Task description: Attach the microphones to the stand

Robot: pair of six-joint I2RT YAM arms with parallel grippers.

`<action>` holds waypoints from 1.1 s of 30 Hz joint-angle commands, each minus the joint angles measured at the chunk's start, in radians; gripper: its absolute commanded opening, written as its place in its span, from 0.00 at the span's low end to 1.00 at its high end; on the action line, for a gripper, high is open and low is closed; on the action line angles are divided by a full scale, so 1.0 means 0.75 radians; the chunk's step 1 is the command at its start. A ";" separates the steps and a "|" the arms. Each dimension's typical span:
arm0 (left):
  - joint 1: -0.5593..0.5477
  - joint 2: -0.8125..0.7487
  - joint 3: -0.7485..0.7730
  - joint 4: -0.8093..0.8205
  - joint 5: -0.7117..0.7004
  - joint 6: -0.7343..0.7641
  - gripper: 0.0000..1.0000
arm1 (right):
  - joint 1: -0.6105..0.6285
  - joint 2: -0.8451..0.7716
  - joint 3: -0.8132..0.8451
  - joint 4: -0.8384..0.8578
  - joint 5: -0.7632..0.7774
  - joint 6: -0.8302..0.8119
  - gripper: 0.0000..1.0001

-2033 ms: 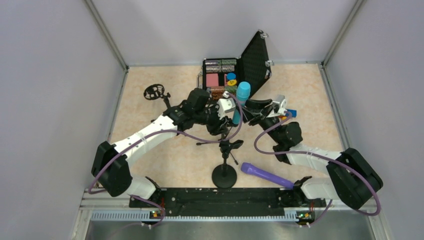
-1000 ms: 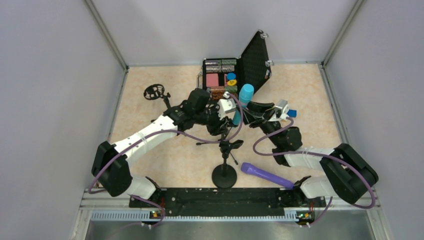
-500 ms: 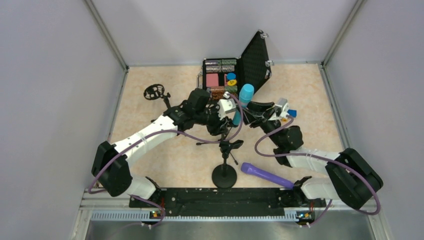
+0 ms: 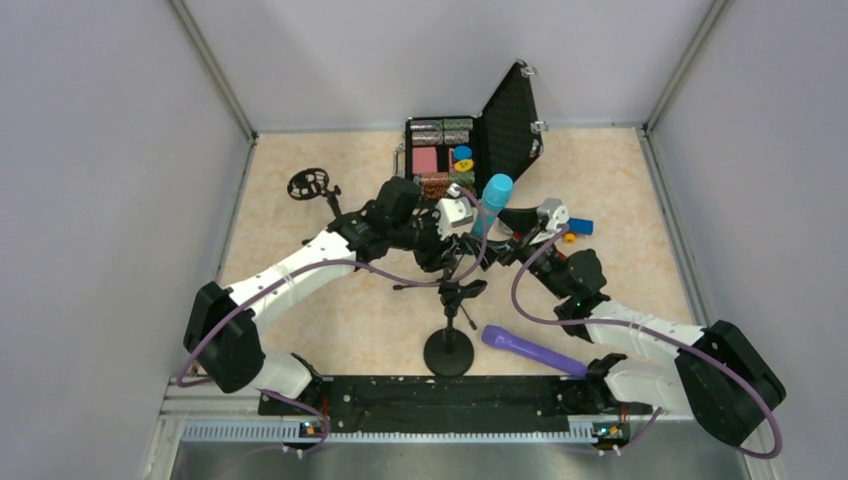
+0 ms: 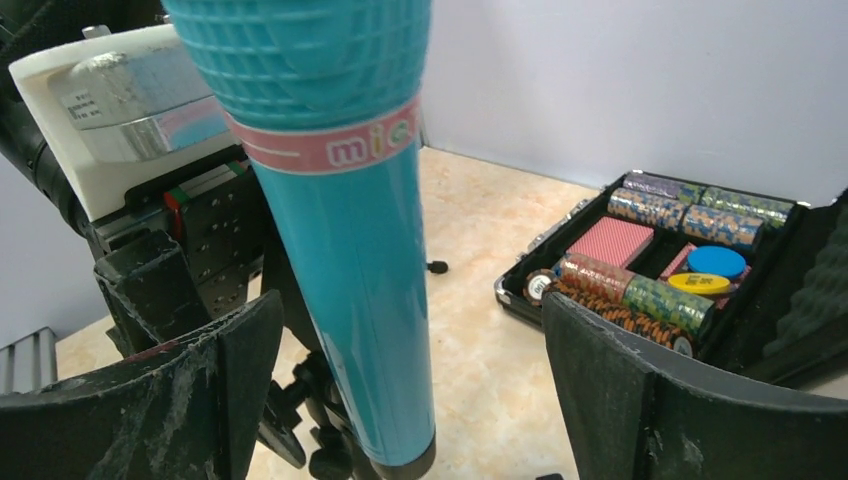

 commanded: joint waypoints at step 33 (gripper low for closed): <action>-0.010 0.046 0.061 0.038 -0.003 -0.041 0.13 | 0.015 -0.001 -0.186 -0.148 -0.109 -0.183 0.82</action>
